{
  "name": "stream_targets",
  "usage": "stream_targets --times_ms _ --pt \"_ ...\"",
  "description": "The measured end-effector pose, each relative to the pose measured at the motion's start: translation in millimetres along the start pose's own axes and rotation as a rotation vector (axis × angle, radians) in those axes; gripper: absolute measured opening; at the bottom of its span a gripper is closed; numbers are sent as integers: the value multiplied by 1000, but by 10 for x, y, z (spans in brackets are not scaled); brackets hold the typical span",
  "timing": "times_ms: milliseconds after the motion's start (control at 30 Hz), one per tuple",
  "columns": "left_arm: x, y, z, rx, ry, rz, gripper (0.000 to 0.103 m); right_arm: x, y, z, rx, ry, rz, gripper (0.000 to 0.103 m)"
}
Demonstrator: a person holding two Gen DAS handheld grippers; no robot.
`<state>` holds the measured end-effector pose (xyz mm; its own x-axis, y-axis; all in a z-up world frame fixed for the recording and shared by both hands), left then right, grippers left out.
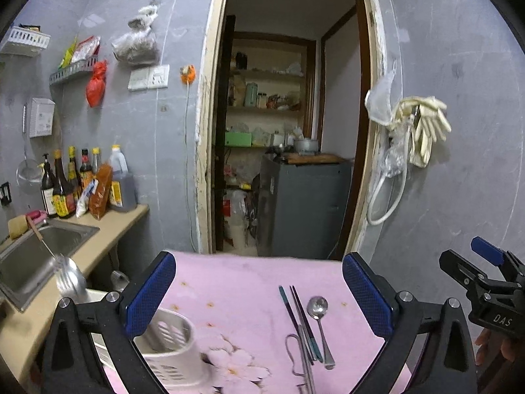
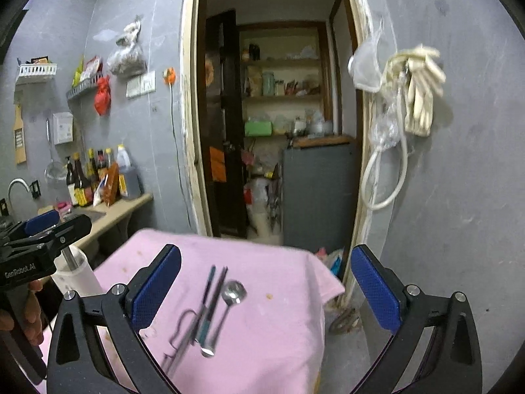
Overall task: Organize utensils
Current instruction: 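Move both tools back to the remaining utensils on the tablecloth, then close the left tool on the ring-handled skewer while the right tool closes on the silver spoon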
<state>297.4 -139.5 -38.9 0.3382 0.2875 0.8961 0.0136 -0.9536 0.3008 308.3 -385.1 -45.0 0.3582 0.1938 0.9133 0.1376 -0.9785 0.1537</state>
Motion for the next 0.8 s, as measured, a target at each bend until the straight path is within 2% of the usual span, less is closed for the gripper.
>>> stream_targets --times_ms 200,367,500,567,600,667,800 --pt "-374 160 363 16 -98 -11 102 -374 227 462 102 -57 23 102" --pt "-761 188 692 43 -188 -22 102 -671 202 868 199 -96 26 100" --pt "-1037 128 892 77 -253 -33 101 -909 74 1199 280 -134 30 88" --pt "-1160 92 976 96 -283 -28 92 -1002 18 1342 314 -154 32 77" --pt "-1226 73 1020 105 -303 -24 89 -1049 -19 1422 335 -165 31 74" --pt "-1363 49 1115 114 -351 -20 74 -1117 -77 1549 366 -184 26 64" --pt "-1544 -25 1276 120 -432 -42 55 -1222 -220 1782 423 -227 8 52"
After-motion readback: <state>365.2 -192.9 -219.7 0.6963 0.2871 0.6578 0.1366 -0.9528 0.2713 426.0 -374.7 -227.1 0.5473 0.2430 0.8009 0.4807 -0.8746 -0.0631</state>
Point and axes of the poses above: each gripper's, at about its wrist camera, not at the fingertips, and z roughly the way its jaws point, y to its right, x to its top, the point moved 6 cm from there along z, roughly the way its jaws point, and after that the axes turned 14 degrees about -z, right-handed, at the moved point
